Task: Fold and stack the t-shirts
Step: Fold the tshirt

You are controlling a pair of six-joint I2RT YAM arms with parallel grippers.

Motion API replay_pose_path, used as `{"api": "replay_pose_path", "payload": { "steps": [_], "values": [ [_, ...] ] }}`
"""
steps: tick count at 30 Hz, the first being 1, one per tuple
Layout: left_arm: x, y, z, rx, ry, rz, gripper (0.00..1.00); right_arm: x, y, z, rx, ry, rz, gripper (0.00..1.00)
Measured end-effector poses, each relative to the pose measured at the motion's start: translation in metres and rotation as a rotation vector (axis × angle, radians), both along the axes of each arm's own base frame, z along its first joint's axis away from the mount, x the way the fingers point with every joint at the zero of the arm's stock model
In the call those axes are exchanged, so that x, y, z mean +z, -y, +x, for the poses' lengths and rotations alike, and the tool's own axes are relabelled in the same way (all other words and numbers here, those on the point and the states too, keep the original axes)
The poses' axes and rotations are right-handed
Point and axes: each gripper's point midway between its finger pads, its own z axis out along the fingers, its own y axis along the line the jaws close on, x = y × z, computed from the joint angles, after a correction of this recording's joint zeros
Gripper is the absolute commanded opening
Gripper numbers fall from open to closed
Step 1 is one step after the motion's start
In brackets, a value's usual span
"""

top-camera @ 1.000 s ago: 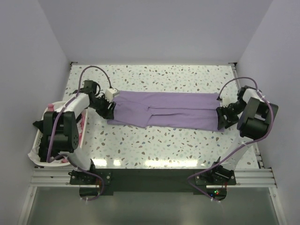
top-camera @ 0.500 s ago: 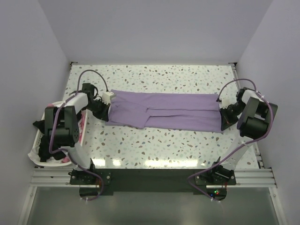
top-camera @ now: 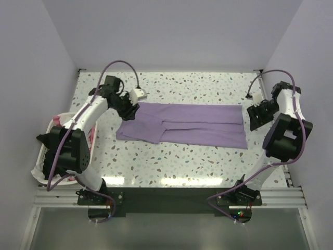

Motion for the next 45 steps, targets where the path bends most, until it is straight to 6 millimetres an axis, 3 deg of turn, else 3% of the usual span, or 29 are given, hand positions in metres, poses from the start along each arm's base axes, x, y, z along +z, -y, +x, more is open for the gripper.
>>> {"api": "replay_pose_path", "payload": {
  "steps": [5, 7, 10, 14, 18, 25, 34, 45],
  "values": [
    [0.021, 0.094, 0.005, -0.241, 0.106, -0.007, 0.53, 0.010, 0.002, 0.025, 0.068, 0.048, -0.009, 0.53],
    [0.013, 0.120, 0.009, -0.301, 0.105, -0.001, 0.54, 0.003, -0.003, 0.030, 0.099, 0.032, -0.003, 0.53],
    [-0.012, 0.141, 0.013, -0.345, 0.068, 0.028, 0.54, -0.012, -0.015, 0.034, 0.154, -0.012, 0.012, 0.50],
    [-0.044, 0.150, 0.012, -0.365, 0.010, 0.067, 0.54, -0.028, -0.030, 0.035, 0.227, -0.068, 0.007, 0.49],
    [-0.058, 0.153, 0.011, -0.373, -0.014, 0.086, 0.54, -0.036, -0.040, 0.035, 0.277, -0.095, -0.011, 0.49],
    [-0.057, 0.155, 0.014, -0.373, -0.001, 0.098, 0.56, -0.040, -0.032, 0.035, 0.290, -0.108, -0.050, 0.48],
    [-0.061, 0.156, 0.016, -0.372, -0.001, 0.107, 0.57, -0.063, -0.030, 0.019, 0.300, -0.191, -0.052, 0.47],
    [-0.064, 0.160, 0.019, -0.376, 0.008, 0.111, 0.57, -0.070, -0.029, 0.022, 0.300, -0.192, -0.054, 0.50]
  ]
}}
